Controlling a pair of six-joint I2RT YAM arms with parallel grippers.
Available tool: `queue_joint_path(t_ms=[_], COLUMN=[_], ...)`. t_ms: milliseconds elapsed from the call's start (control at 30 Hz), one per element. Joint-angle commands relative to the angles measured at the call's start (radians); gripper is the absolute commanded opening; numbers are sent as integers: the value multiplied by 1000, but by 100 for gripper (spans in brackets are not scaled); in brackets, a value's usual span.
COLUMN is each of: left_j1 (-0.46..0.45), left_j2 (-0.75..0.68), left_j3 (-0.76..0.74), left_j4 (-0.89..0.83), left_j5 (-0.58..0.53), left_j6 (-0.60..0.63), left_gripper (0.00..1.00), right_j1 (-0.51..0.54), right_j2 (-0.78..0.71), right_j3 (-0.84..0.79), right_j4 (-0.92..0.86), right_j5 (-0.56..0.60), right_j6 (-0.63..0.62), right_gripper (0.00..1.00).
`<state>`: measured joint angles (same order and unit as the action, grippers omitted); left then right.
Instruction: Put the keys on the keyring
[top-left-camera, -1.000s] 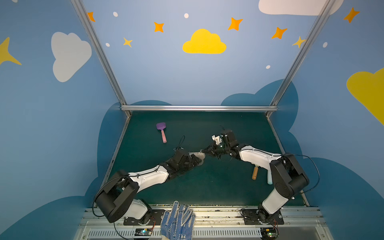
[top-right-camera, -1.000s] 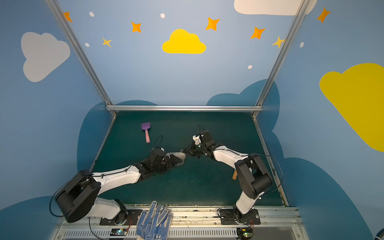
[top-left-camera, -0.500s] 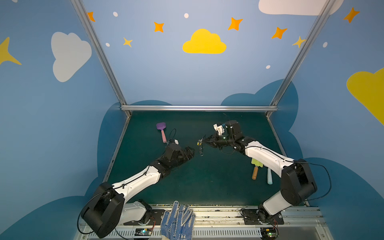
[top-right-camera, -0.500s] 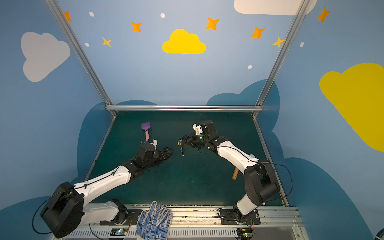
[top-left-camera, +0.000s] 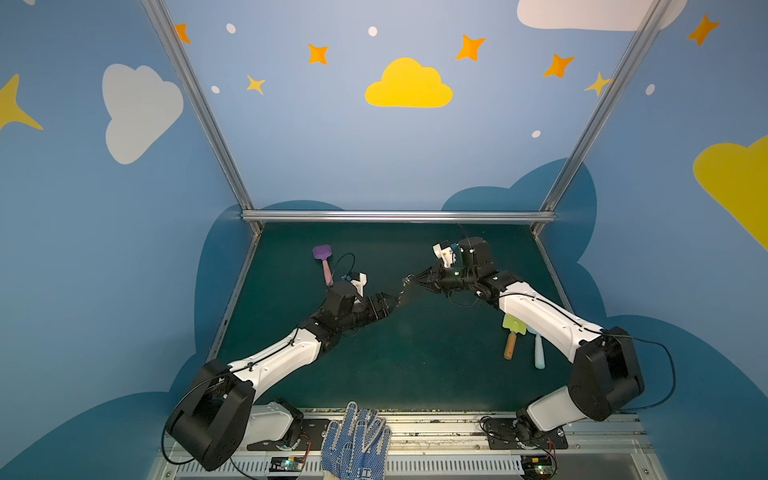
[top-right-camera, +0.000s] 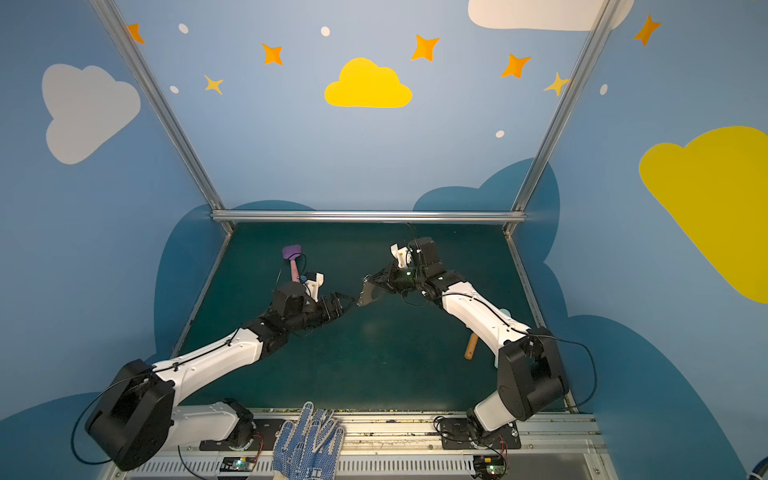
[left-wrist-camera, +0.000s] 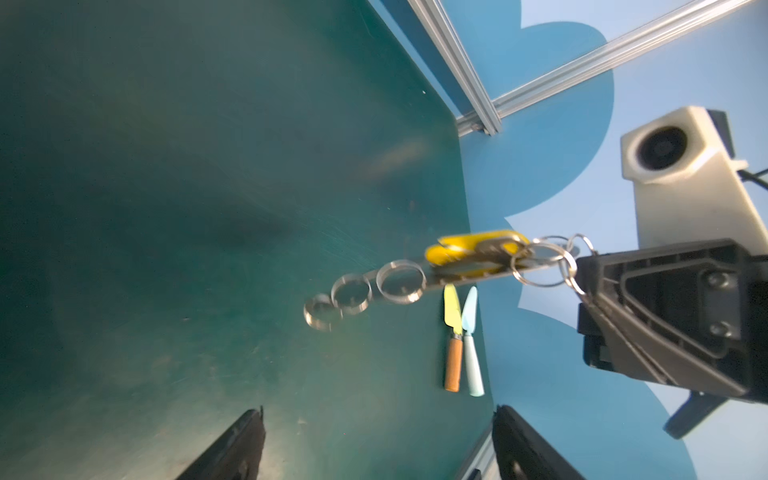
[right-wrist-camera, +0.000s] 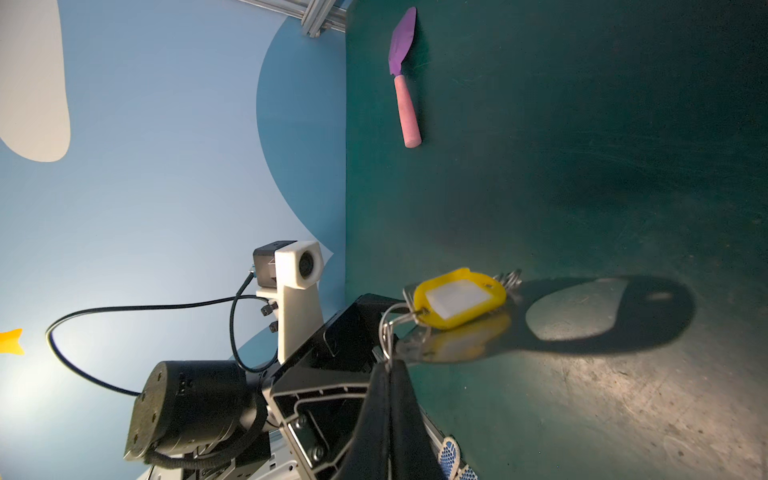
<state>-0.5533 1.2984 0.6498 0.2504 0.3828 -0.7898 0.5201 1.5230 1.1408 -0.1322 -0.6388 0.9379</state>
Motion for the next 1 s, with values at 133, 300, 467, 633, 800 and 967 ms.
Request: queue_joint_path(t_ms=[133,300,467,633,800,967], left_j1=[-10,-25,-70,-85,-85,-90], left_j2=[56,95,150,198,221,218], left_j3=[104,150,185,210,246,260], left_j4=[-20,-50,-79,-54,-51,-46], left_j5=[24,57,58,46,7,-21], left_j6=[202,263,300,283,275,262], left_gripper=[91,88,67,44,36,58], right_j1=[-2,-2,-2,-1,-2,-2], right_j2=[-32,-35,-48,-67,-86,-102], right_j3=[34,42,46,59,59,59], right_j4=[12,10,19,14,4,-4], right_j5=[-47,-55,-66,-71,-65,-52], right_j6=[-8,-7,6,11,13,12], right_gripper=[0,0,0,0,0,0])
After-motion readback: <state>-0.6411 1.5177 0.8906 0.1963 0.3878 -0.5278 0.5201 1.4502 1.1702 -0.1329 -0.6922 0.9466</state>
